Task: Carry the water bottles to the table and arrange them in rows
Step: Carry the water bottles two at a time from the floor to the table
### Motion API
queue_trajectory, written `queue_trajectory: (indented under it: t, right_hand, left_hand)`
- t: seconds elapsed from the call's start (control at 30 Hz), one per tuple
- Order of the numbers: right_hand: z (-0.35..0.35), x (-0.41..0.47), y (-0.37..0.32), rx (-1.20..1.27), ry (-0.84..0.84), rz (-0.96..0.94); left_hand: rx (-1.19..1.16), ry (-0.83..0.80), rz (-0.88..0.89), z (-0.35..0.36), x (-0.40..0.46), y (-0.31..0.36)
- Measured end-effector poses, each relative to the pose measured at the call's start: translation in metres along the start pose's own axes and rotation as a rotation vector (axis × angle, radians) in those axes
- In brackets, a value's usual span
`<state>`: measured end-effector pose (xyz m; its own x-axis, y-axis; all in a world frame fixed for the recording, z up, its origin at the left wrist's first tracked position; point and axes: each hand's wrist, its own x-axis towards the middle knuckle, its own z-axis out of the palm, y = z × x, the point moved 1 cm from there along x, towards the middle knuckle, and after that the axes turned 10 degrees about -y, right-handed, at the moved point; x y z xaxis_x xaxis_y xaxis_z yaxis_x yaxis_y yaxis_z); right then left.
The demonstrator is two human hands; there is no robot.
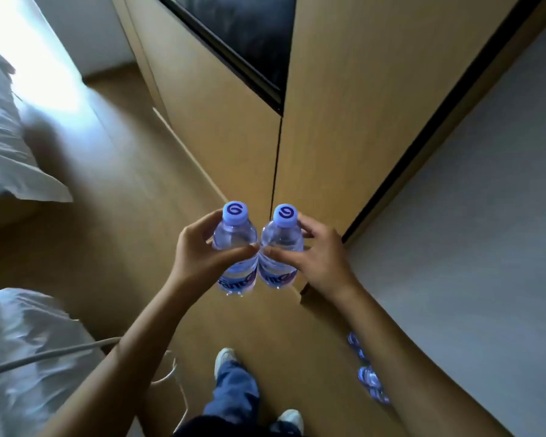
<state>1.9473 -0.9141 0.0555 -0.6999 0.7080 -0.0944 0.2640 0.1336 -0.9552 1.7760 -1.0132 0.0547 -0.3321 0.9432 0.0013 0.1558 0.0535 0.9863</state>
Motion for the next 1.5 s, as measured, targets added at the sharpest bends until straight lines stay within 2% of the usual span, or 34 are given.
queue_trajectory:
  t: [0.27,0.57,0.8,1.03,1.27,1.5]
  right_hand:
    - [0.095,0.114,-0.045,-0.004,-0.196,-0.039]
    - [0.165,0.240,-0.065,0.009,-0.357,-0.063]
    - [0.184,0.388,-0.070,0.009,-0.443,-0.052]
    - [0.197,0.544,-0.091,-0.028,-0.506,-0.058]
    - [0.235,0.663,-0.103,0.008,-0.542,-0.012]
    - [0.315,0.830,-0.130,-0.053,-0.589,-0.039]
  left_hand:
    - [0.035,0.242,0.031,-0.129,0.011,-0.004]
    - [0.022,0.444,-0.064,-0.215,0.057,-0.037]
    - [-0.014,0.560,-0.116,-0.276,0.167,-0.065]
    - [-0.046,0.718,-0.094,-0.346,0.285,-0.076]
    - [-0.050,0.802,-0.103,-0.422,0.370,-0.097]
    - [-0.051,0.817,-0.084,-0.561,0.487,-0.137]
